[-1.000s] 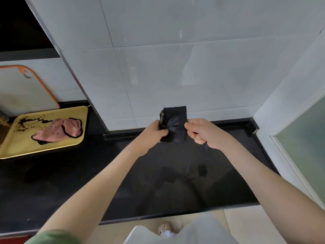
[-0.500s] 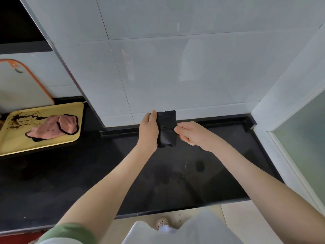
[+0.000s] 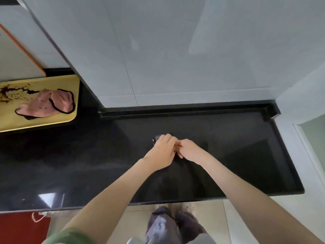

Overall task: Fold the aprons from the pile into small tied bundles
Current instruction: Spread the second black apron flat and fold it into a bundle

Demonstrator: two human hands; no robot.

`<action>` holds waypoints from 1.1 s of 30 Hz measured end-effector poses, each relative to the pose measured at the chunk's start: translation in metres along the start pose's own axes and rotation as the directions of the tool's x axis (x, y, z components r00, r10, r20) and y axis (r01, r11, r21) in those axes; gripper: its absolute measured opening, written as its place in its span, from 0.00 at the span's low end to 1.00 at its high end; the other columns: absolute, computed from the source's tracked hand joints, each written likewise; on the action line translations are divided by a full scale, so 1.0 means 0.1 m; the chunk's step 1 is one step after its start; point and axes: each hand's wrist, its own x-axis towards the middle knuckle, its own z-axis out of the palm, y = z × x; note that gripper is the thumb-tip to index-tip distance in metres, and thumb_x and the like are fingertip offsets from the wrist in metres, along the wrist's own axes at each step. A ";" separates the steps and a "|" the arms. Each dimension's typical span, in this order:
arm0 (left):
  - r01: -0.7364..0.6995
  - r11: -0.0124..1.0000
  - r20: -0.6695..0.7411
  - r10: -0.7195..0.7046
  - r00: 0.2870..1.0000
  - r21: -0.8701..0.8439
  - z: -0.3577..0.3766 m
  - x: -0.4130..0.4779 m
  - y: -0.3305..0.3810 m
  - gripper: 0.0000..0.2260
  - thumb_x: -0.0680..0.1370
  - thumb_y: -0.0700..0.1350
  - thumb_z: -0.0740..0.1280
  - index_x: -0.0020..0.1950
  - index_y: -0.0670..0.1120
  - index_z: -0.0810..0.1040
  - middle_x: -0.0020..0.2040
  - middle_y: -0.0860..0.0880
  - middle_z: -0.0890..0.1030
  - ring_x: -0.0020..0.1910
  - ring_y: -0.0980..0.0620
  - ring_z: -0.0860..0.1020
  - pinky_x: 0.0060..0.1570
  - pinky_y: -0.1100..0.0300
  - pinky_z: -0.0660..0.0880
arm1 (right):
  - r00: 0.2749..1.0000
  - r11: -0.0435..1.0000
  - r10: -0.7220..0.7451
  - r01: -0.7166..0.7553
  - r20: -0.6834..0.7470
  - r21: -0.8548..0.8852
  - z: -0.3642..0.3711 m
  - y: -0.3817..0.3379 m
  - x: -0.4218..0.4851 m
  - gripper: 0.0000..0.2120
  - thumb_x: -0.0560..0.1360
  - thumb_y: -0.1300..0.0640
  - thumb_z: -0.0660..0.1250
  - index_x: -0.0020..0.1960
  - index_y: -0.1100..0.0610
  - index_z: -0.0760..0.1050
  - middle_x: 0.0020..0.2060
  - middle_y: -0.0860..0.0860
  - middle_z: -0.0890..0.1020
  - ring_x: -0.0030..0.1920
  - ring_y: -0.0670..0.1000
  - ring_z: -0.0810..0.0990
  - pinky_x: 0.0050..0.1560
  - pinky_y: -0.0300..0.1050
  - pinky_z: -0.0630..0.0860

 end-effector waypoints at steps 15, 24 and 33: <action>0.433 0.491 0.185 -0.475 0.860 -0.756 0.44 0.33 -0.29 0.10 0.84 0.44 0.53 0.46 0.45 0.71 0.34 0.51 0.77 0.38 0.57 0.74 0.47 0.66 0.70 | 0.996 0.996 0.088 -0.087 0.031 -0.036 -0.14 0.75 0.04 0.13 0.77 0.42 0.59 0.43 0.49 0.76 0.31 0.46 0.77 0.37 0.45 0.76 0.45 0.44 0.71; 0.251 0.839 0.361 -0.070 0.930 -0.482 0.49 0.38 -0.36 0.10 0.79 0.39 0.61 0.49 0.49 0.82 0.42 0.56 0.78 0.44 0.58 0.65 0.47 0.69 0.62 | 0.998 0.922 -0.026 0.049 -0.063 0.383 -0.26 0.28 0.13 0.15 0.81 0.52 0.60 0.38 0.58 0.73 0.30 0.50 0.73 0.31 0.44 0.70 0.41 0.40 0.70; 0.349 0.573 0.334 -0.136 0.933 -0.742 0.38 0.34 -0.42 0.17 0.83 0.45 0.57 0.37 0.48 0.76 0.32 0.49 0.70 0.34 0.61 0.69 0.44 0.66 0.66 | 0.990 0.808 -0.131 0.072 0.059 0.584 -0.16 0.44 0.25 0.16 0.78 0.54 0.66 0.64 0.58 0.74 0.54 0.52 0.82 0.55 0.49 0.80 0.53 0.43 0.77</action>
